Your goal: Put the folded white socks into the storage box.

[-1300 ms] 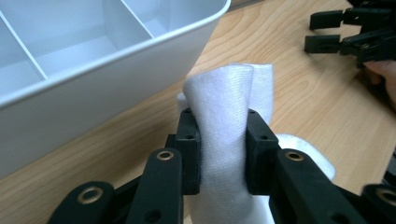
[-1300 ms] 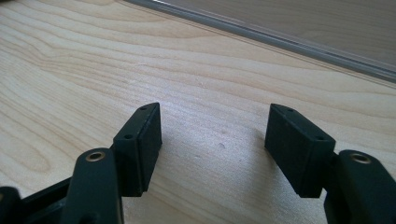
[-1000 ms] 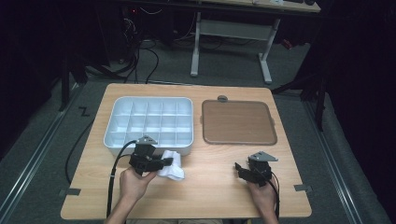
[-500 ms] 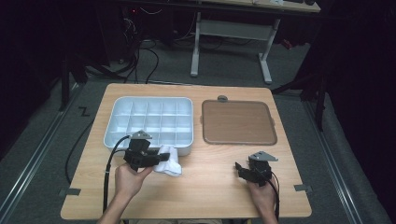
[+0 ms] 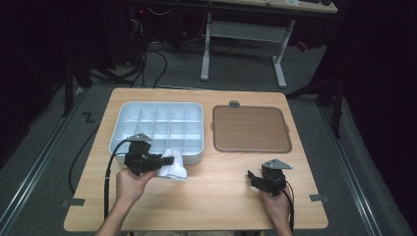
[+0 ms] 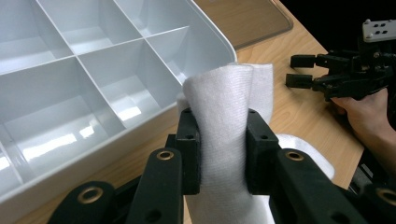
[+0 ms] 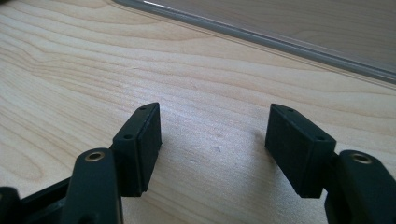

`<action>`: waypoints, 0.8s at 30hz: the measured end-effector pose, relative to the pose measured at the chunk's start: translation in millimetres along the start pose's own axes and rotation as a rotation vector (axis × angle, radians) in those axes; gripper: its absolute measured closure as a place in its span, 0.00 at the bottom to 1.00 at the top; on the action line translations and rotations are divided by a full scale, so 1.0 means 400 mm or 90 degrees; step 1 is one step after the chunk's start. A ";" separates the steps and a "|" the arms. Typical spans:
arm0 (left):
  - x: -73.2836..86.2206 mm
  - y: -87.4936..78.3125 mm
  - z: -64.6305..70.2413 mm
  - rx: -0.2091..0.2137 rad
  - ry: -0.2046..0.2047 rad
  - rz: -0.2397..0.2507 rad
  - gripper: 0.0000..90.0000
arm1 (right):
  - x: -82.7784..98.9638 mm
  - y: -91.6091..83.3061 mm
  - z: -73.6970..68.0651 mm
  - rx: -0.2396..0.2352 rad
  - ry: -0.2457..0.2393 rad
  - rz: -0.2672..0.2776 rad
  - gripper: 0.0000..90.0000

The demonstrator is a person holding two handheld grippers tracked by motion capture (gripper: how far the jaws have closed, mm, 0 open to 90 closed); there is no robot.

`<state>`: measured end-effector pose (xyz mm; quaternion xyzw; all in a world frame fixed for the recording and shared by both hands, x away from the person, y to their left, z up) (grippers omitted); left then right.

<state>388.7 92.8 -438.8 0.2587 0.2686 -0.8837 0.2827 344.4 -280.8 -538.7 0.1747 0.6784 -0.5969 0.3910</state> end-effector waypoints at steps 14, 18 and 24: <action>-0.051 -0.006 -0.019 0.006 -0.022 0.019 0.80 | 0.000 0.000 0.000 0.000 0.000 0.000 0.41; -0.082 -0.011 -0.015 -0.007 -0.009 0.026 0.80 | 0.000 0.000 0.000 0.000 0.001 0.000 0.41; -0.121 0.007 -0.021 -0.015 -0.010 0.027 0.80 | 0.000 0.000 0.000 0.000 -0.001 0.000 0.41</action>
Point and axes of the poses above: each handheld gripper's, and its own axes: y roughly forward along the jaws, x roughly out of its underside, z roughly to its right, the point moved 1 cm from there along y, roughly forward along the jaws, and after that the axes turned 1 degree about z, right-handed, at the moved point
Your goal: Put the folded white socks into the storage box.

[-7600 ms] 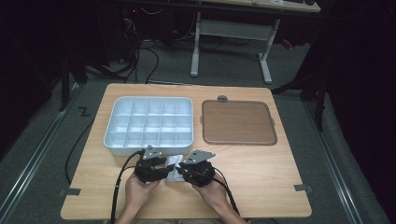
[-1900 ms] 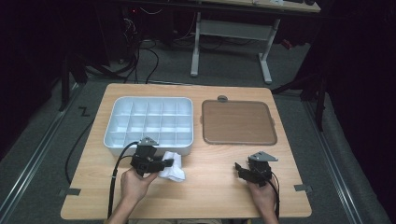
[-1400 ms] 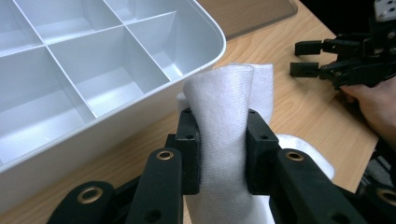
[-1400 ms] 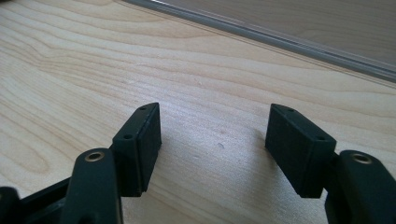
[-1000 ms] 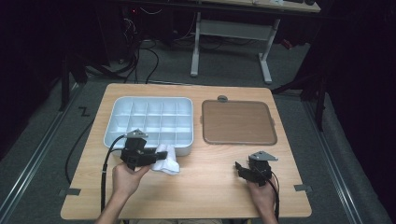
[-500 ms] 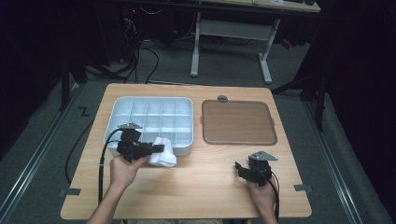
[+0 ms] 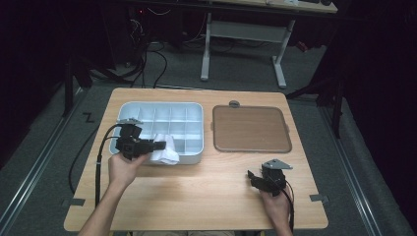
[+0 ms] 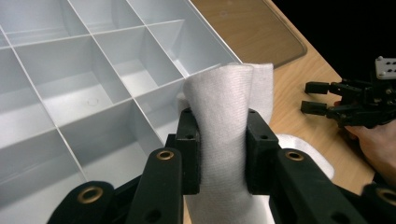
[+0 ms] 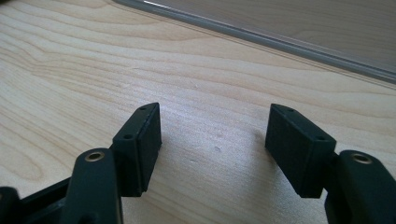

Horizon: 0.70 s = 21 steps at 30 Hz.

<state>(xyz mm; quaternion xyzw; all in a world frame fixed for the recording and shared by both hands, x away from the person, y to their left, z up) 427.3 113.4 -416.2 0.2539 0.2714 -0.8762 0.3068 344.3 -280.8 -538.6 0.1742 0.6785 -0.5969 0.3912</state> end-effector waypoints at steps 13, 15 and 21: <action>-0.062 0.052 -0.024 -0.010 0.006 -0.004 0.80 | 0.000 0.000 0.000 -0.002 -0.004 0.000 0.41; -0.064 0.057 -0.030 -0.006 -0.004 -0.002 0.80 | 0.000 0.000 0.000 -0.002 -0.004 0.000 0.40; -0.061 0.079 -0.058 -0.004 -0.028 -0.009 0.80 | 0.000 0.000 -0.001 -0.002 -0.003 0.000 0.40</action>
Point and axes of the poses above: each handheld gripper's, and its own axes: y roughly forward along the jaws, x roughly out of its underside, z roughly to its right, the point moved 1 cm from there along y, roughly forward along the jaws, and after that the axes turned 1 degree about z, right-handed, at the moved point
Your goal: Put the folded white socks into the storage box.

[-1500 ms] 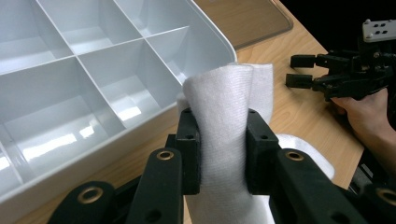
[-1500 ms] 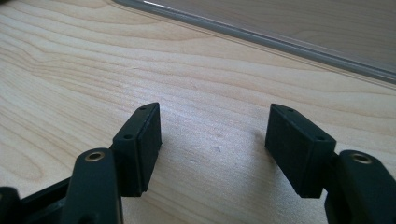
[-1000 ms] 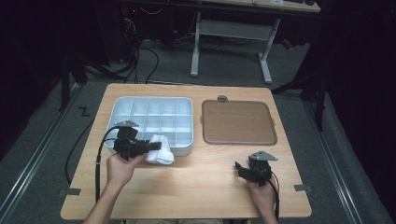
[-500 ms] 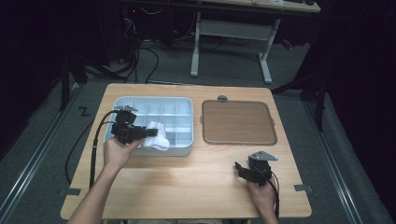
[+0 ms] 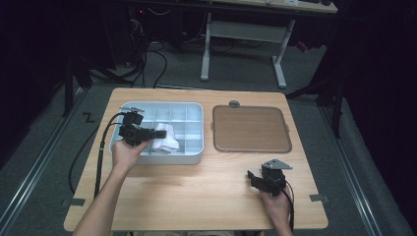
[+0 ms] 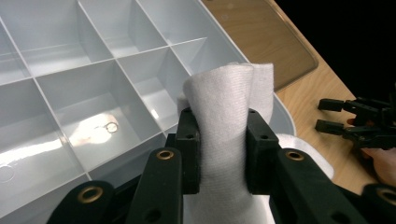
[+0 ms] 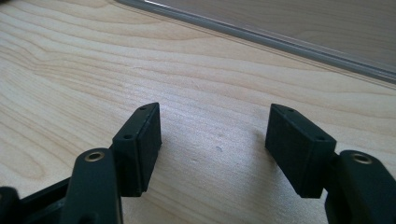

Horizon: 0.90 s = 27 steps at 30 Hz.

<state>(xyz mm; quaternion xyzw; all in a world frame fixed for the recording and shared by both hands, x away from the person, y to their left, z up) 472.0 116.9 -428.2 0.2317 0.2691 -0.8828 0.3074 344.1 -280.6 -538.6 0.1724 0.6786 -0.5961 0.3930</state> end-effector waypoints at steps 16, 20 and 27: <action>0.021 0.045 -0.069 -0.029 -0.002 -0.019 0.80 | 0.000 0.000 0.000 0.000 0.000 0.000 0.40; 0.026 0.040 -0.085 -0.028 -0.008 -0.013 0.80 | 0.000 0.000 0.000 0.000 0.000 -0.001 0.40; 0.029 0.044 -0.091 -0.034 0.016 -0.019 0.80 | 0.000 0.000 0.000 -0.001 0.000 0.000 0.40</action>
Point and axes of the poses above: each handheld gripper's, and its own axes: y roughly forward along the jaws, x roughly out of its underside, z roughly to its right, the point moved 1 cm from there along y, roughly forward along the jaws, and after that the axes turned 1 degree about z, right-handed, at the moved point
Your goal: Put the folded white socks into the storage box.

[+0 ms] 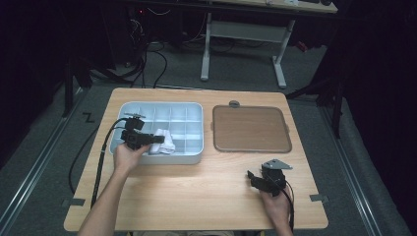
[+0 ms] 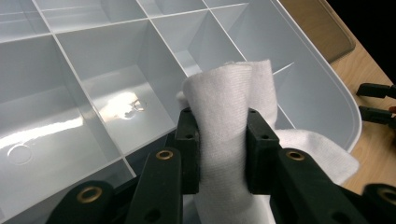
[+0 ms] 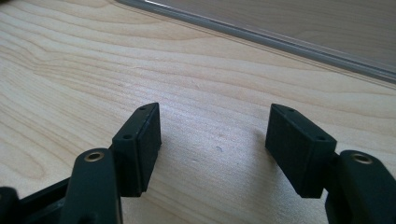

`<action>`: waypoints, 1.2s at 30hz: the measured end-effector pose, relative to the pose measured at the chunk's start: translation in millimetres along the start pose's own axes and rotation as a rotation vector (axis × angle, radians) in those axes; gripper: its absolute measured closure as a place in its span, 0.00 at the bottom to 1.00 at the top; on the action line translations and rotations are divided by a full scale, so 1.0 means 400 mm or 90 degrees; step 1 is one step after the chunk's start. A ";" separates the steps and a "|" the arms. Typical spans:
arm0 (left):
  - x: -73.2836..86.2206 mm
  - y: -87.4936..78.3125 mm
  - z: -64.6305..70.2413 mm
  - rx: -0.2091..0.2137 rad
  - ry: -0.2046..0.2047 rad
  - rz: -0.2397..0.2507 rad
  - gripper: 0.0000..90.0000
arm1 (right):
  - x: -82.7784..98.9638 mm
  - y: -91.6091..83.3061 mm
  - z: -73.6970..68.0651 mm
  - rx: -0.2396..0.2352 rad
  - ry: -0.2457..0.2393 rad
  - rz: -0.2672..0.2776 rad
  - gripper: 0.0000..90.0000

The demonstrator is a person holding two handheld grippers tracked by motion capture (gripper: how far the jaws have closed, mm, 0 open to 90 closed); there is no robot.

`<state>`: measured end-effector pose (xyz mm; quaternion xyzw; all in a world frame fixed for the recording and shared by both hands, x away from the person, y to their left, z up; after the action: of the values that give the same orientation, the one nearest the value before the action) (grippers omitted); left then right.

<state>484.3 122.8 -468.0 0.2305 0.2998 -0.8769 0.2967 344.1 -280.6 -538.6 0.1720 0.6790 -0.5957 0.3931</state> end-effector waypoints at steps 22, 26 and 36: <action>0.016 -0.002 -0.007 -0.017 0.046 -0.014 0.80 | 0.000 0.000 0.000 0.000 0.000 0.000 0.40; 0.017 0.000 -0.006 -0.021 0.049 -0.014 0.80 | 0.000 0.000 0.000 0.000 0.000 -0.001 0.40; 0.027 0.000 -0.004 -0.038 0.075 -0.020 0.81 | 0.000 0.000 0.000 0.000 0.000 -0.001 0.40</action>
<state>476.7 119.7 -475.4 0.2680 0.3461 -0.8572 0.2713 344.0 -280.5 -538.6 0.1719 0.6791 -0.5960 0.3925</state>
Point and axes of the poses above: each handheld gripper's, and its own axes: y roughly forward along the jaws, x roughly out of its underside, z roughly to its right, the point moved 1 cm from there along y, roughly forward along the jaws, and after that the axes turned 1 degree about z, right-handed, at the moved point
